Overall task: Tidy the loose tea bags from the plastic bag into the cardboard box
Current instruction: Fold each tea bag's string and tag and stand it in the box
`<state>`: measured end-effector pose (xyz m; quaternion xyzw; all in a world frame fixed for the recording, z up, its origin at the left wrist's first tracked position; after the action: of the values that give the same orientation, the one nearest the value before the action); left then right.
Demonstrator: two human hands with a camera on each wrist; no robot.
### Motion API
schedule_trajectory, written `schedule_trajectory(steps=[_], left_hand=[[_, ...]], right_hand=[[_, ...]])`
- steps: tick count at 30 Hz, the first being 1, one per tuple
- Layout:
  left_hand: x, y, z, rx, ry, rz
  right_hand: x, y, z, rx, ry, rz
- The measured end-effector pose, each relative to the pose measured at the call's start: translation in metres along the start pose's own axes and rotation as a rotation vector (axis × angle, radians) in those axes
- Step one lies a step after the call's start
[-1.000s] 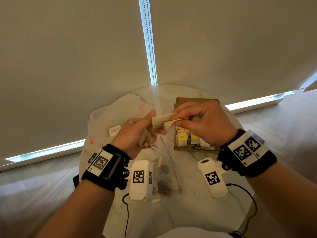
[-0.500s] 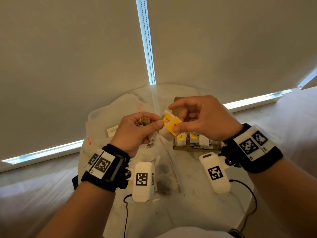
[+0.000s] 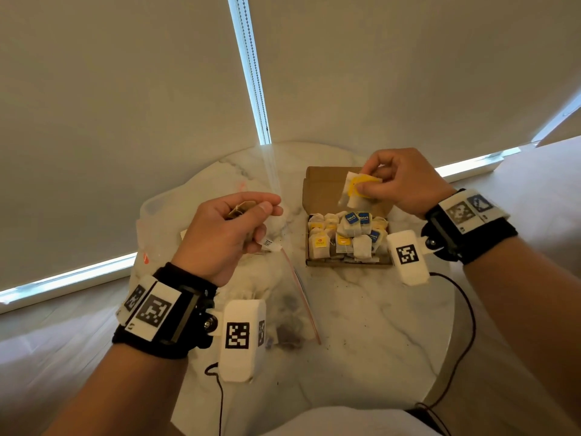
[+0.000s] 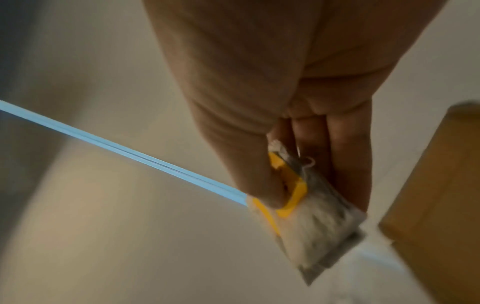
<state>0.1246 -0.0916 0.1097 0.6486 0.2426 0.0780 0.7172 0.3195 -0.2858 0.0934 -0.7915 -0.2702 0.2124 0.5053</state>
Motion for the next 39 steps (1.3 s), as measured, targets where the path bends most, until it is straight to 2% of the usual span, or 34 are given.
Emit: schedule_trajectory(steps=[5,11,21,25,31,33,36,39], left_hand=[[0.000,0.010,0.009,-0.021,-0.035,0.026],[0.006,0.005,0.013,0.005,-0.014,-0.001],[0.014,0.000,0.017,0.006,0.016,-0.037],[0.014,-0.002,0.018,0.005,0.021,-0.049],[0.016,-0.006,0.016,-0.012,0.046,-0.074],[0.016,-0.007,0.015,-0.043,0.029,-0.089],[0.016,-0.006,0.014,-0.112,0.005,-0.109],[0.016,-0.005,0.015,-0.211,-0.024,-0.142]], right_hand=[[0.024,0.076,-0.014,-0.198,0.053,0.212],[0.034,0.134,0.011,-0.327,-0.047,0.357],[0.064,0.141,0.080,-0.484,-0.263,0.340],[0.074,0.145,0.088,-0.599,-0.259,0.357],[0.077,0.146,0.072,-0.631,-0.063,0.226],[0.071,0.133,0.064,-0.560,0.006,0.145],[0.053,0.082,0.059,-0.291,0.076,0.013],[0.019,0.009,0.060,-0.033,0.137,-0.198]])
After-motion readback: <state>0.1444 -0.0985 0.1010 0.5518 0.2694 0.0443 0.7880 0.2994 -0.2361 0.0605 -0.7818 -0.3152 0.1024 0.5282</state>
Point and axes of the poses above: each hand's wrist, its own x-axis towards the middle knuckle, its own z-axis out of the palm, y = z × x, the point moved 5 cm from there along x, towards the middle knuckle, and after that the axes turned 3 degrees about x, right-handed, at the moved point
